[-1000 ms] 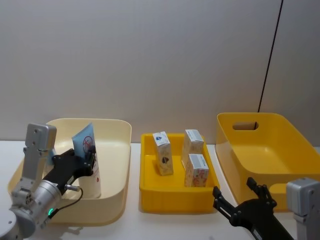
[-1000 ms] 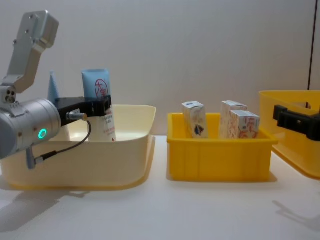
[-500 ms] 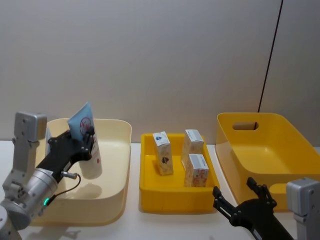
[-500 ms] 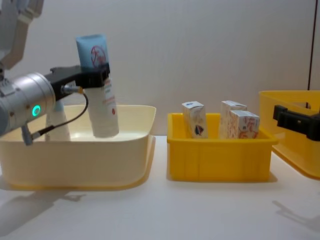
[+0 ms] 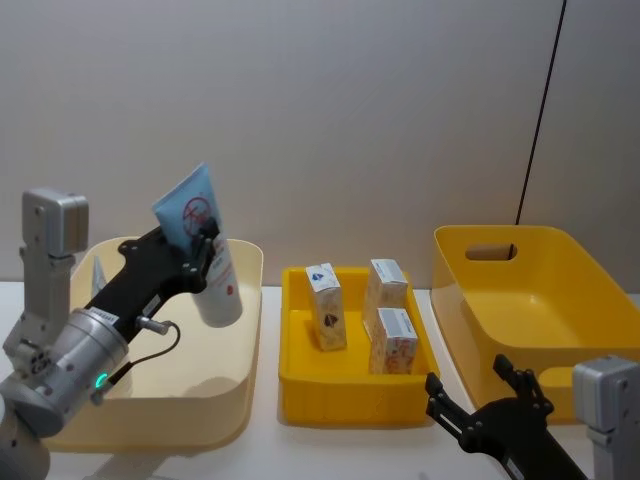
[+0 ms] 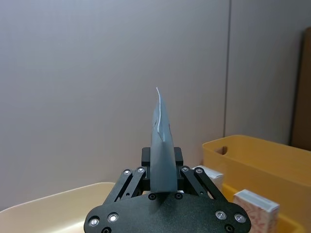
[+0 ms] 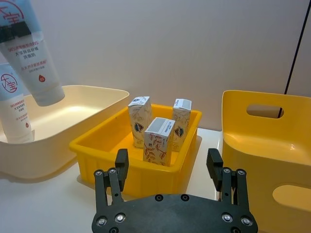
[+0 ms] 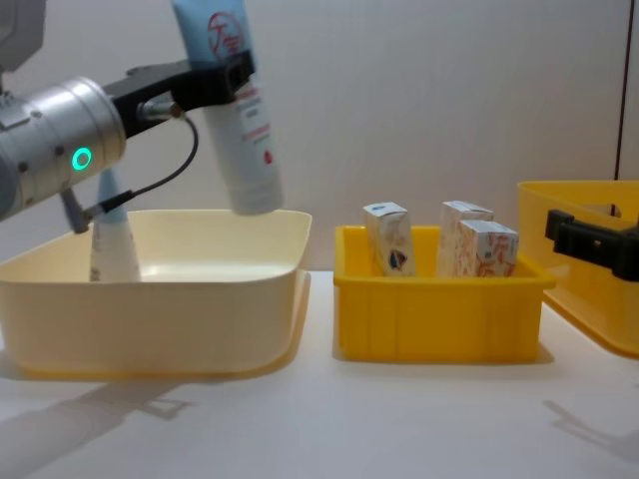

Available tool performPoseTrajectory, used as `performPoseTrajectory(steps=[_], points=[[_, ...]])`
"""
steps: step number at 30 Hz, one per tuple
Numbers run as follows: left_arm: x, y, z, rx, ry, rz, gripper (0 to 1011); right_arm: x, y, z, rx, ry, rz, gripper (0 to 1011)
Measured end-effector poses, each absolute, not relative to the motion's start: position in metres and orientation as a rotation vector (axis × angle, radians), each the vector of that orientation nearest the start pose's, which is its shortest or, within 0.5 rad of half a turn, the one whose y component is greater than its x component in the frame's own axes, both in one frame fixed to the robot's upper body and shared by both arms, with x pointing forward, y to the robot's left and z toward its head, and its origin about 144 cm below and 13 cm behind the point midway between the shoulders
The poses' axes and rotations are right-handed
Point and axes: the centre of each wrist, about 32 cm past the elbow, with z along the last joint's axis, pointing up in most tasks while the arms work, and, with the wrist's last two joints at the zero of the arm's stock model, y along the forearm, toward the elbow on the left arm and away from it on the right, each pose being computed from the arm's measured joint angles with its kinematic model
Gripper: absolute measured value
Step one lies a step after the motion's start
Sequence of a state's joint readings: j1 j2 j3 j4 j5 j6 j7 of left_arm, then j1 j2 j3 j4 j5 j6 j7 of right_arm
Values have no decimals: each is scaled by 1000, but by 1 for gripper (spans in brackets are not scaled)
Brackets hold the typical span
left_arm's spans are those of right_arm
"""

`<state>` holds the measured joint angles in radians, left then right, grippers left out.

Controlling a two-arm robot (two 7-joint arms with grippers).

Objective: Bimanual collaborative sorting of washing and personal care products

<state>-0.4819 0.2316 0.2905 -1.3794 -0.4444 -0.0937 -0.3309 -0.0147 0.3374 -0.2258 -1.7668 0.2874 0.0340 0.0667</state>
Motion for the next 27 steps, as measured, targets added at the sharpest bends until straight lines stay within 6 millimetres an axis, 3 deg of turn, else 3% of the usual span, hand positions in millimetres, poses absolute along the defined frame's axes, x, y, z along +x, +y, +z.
performPoseTrajectory(steps=[12,27], points=[[576,203,1264,-304,-125,816,237,443,-237,1189,26,-75,-1230,1001],[578,178,1257,-203,-107,706,238,443,-237,1189,26,-75,-1229,1001]])
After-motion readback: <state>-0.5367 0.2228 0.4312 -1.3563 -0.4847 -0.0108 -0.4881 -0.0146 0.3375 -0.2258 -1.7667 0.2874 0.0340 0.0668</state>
